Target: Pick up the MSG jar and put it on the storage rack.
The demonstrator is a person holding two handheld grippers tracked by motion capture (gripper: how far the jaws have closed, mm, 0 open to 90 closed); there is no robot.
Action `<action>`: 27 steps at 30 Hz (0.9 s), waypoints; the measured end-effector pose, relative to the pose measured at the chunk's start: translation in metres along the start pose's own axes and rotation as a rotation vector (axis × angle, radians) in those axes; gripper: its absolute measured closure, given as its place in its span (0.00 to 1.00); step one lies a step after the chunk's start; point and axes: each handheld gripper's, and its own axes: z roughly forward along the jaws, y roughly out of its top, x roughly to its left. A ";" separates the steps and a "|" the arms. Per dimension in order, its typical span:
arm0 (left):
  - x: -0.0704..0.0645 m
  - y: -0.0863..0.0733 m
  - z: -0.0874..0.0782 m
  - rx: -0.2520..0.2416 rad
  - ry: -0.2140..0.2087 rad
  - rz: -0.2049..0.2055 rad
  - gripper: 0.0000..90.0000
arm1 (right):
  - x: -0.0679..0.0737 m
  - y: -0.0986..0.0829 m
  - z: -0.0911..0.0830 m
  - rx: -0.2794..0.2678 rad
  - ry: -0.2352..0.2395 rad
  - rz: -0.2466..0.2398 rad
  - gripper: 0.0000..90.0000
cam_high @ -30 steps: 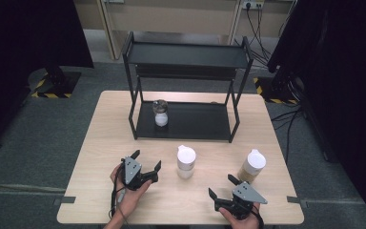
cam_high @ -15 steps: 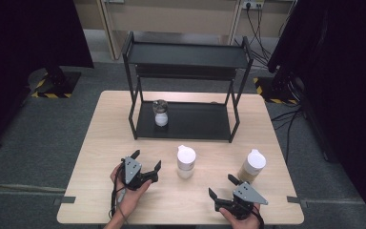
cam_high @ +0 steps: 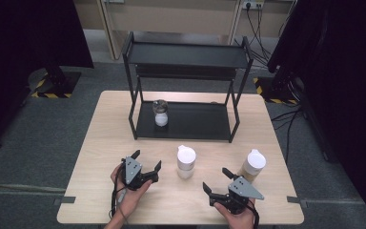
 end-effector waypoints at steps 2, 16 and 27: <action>0.000 0.000 0.000 0.000 0.000 0.005 0.09 | 0.001 0.005 0.005 -0.009 0.005 -0.004 0.10; 0.000 0.000 0.000 0.004 0.001 0.004 0.09 | 0.021 0.024 0.049 0.000 0.084 -0.053 0.13; -0.001 0.000 0.000 0.004 0.001 0.011 0.09 | 0.025 0.023 0.073 0.028 0.086 -0.067 0.19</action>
